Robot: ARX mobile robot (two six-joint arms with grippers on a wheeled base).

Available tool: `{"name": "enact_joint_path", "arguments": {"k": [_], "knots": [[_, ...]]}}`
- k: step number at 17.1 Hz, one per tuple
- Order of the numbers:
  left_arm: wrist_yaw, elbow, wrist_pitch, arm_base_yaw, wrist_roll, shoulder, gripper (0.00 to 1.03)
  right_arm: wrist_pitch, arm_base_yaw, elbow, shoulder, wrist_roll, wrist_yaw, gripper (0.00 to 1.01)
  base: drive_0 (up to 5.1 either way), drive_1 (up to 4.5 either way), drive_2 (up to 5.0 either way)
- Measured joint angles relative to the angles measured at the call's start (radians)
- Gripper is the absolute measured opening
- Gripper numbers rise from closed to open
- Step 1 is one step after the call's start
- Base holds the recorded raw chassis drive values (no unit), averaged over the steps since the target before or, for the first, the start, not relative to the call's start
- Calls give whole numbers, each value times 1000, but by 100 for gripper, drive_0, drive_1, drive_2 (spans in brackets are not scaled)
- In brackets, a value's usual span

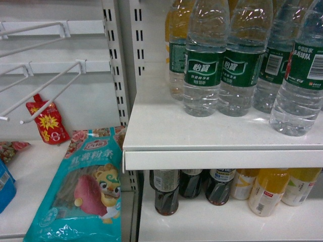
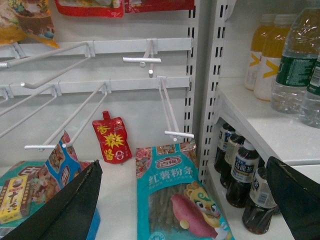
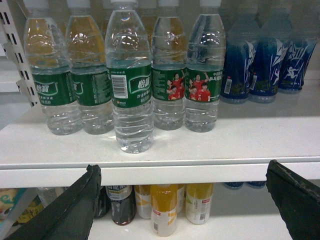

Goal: Move water from second to third shelf

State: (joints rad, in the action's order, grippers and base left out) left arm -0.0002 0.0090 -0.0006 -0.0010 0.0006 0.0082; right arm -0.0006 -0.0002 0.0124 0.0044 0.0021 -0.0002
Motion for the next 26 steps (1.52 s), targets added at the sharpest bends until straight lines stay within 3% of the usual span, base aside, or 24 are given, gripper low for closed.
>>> {"name": "enact_joint_path", "arguments": {"k": [26], "knots": [[0, 0, -5, 0, 0, 0, 98, -5, 0, 0, 0, -3, 0, 98, 0, 0, 0]]}}
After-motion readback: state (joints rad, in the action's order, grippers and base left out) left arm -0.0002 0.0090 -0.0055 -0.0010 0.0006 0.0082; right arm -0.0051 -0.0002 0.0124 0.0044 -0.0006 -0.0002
